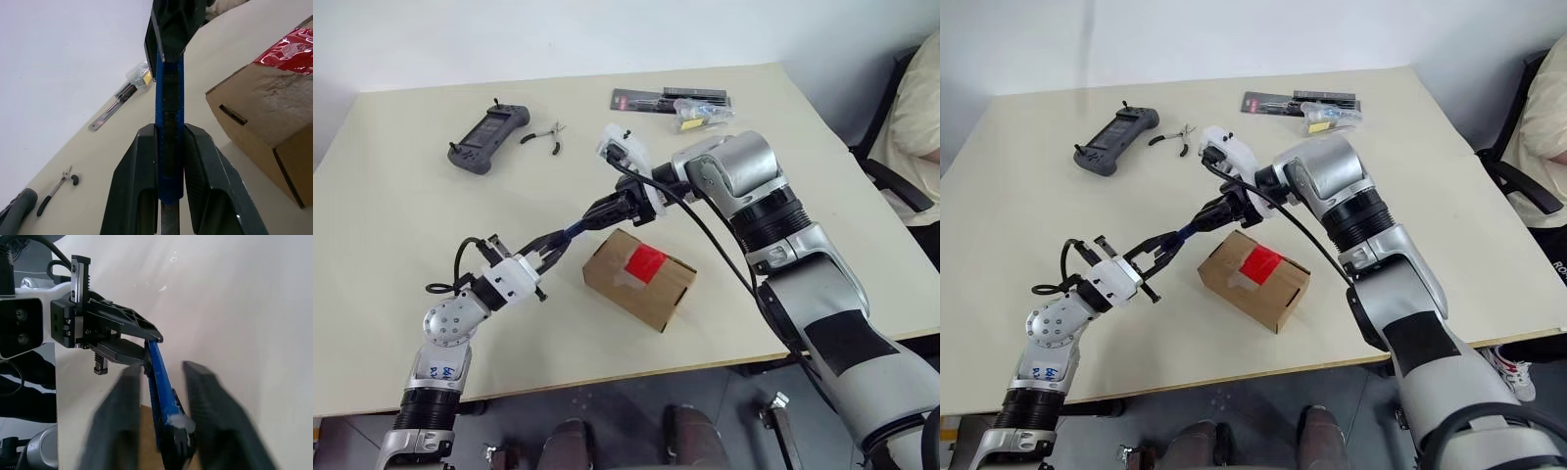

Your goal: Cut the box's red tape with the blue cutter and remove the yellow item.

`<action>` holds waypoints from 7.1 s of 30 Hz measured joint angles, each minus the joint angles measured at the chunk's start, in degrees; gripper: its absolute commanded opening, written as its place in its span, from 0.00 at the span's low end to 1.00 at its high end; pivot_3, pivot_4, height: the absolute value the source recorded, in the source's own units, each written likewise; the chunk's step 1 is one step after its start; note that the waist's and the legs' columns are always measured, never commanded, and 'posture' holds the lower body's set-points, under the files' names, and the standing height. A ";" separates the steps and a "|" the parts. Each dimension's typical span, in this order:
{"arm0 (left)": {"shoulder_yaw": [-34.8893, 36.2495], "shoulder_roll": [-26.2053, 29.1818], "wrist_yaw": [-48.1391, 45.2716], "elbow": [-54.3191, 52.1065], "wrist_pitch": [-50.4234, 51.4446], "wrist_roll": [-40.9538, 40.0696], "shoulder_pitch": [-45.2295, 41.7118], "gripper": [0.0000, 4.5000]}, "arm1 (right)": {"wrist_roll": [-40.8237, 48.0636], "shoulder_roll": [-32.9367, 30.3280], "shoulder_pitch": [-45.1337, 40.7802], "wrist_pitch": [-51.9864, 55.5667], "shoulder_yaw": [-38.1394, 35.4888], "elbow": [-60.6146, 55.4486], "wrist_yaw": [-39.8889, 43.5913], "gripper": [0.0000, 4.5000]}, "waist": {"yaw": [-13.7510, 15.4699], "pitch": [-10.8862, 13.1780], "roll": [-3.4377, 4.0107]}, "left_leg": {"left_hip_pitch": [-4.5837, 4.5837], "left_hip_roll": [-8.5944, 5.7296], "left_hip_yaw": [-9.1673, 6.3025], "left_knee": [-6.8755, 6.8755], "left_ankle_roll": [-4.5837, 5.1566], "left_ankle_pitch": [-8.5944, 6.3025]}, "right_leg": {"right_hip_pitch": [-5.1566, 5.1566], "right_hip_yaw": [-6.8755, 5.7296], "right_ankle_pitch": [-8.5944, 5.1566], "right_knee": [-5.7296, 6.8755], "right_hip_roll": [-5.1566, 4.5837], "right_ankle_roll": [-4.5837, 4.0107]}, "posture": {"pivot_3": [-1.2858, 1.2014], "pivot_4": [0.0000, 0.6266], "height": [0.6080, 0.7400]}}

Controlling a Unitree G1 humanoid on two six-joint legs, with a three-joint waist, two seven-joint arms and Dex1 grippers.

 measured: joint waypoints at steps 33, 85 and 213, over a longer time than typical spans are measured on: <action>11.78 18.54 -10.54 -29.36 69.70 -34.32 1.82 1.00 | 1.47 -13.98 9.14 7.08 -10.20 -20.84 -9.92 0.03 | 0.94 0.21 -0.33 | -0.02 0.01 -0.02 0.01 -0.03 -0.02 | -0.01 0.07 0.00 0.00 0.01 0.00 | 0.52 0.24 1.00; -21.79 2.09 -24.55 -4.57 63.43 -14.29 -28.64 0.00 | 18.43 -26.71 26.55 27.60 -21.96 -58.60 -30.32 0.03 | 3.41 0.26 -0.46 | -0.15 0.06 0.10 0.41 -0.01 -0.01 | 0.01 0.26 0.00 -0.08 0.17 0.00 | 0.52 0.24 1.00; -11.19 8.63 -25.42 -3.20 74.52 -16.82 -36.78 0.00 | 6.43 -32.90 55.79 -16.82 -30.53 -47.02 -31.78 0.91 | 2.93 0.31 -0.33 | -0.07 0.16 0.18 0.91 0.29 -0.22 | 0.31 0.44 0.11 -0.25 0.26 0.01 | 0.52 0.24 1.00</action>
